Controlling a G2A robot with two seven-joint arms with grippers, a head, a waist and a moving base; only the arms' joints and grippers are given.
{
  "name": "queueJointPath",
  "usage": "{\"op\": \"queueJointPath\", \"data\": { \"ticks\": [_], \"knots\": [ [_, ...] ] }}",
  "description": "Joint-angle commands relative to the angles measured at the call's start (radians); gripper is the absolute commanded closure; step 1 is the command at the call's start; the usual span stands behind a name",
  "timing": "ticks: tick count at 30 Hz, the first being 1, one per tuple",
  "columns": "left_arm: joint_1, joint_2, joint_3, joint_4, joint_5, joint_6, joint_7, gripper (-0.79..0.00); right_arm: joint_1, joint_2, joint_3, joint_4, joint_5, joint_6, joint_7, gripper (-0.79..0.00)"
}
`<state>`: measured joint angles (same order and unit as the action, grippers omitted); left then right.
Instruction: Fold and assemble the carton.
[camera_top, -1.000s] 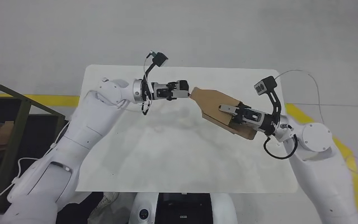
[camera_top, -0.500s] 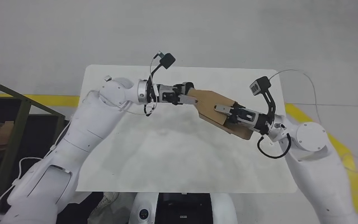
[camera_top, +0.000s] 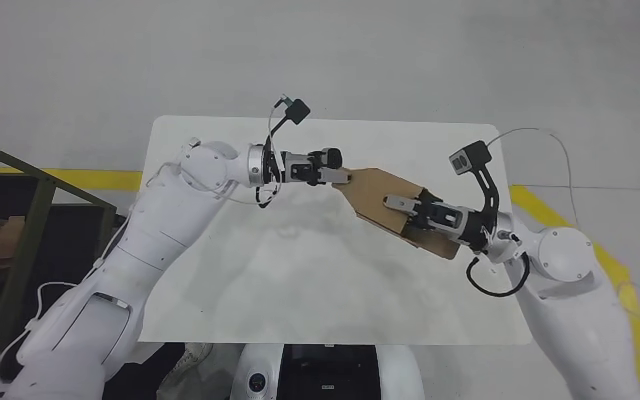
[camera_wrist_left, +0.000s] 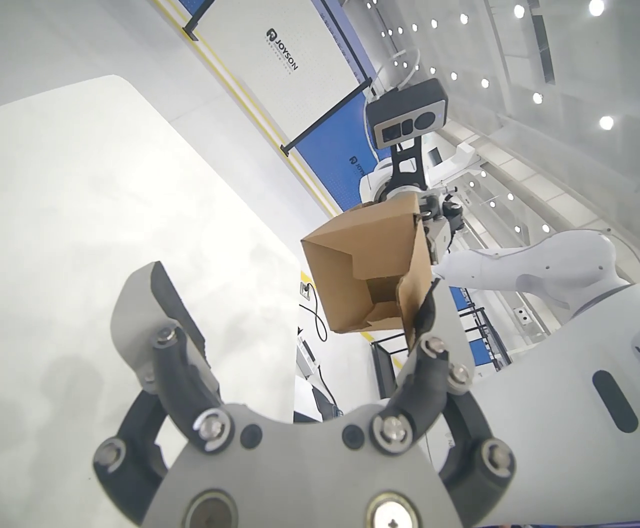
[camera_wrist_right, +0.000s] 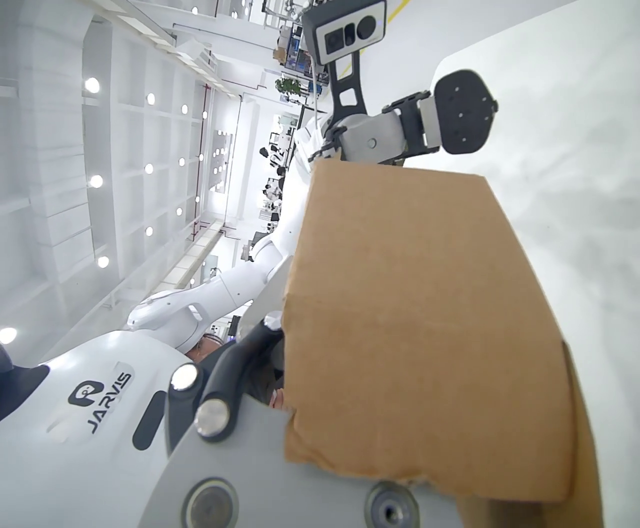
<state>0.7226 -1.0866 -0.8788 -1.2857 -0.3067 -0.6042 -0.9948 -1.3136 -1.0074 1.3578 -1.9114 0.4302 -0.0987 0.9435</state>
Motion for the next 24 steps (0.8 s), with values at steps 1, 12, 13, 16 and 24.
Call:
{"op": "queueJointPath", "data": {
  "ticks": [1, 12, 13, 16, 24],
  "knots": [
    [0.002, -0.002, 0.003, 0.001, -0.005, -0.002, -0.001, -0.785, -0.002, 0.000, -0.002, -0.004, 0.003, -0.002, 0.004, 0.000],
    [0.003, -0.018, 0.024, 0.006, -0.030, -0.014, -0.015, -0.785, 0.013, -0.003, -0.019, 0.003, 0.021, -0.012, 0.006, 0.000],
    [0.003, -0.019, 0.025, 0.007, -0.029, -0.015, -0.016, -0.785, 0.012, -0.003, -0.018, 0.004, 0.026, -0.014, 0.006, 0.000],
    [0.005, -0.022, 0.028, 0.009, -0.031, -0.021, -0.024, -0.785, 0.008, -0.003, -0.013, 0.008, 0.043, -0.022, 0.010, 0.000],
    [0.006, -0.030, 0.037, 0.018, -0.035, -0.021, -0.044, -0.785, 0.009, -0.004, -0.011, 0.013, 0.075, -0.030, 0.028, 0.000]
  ]
}}
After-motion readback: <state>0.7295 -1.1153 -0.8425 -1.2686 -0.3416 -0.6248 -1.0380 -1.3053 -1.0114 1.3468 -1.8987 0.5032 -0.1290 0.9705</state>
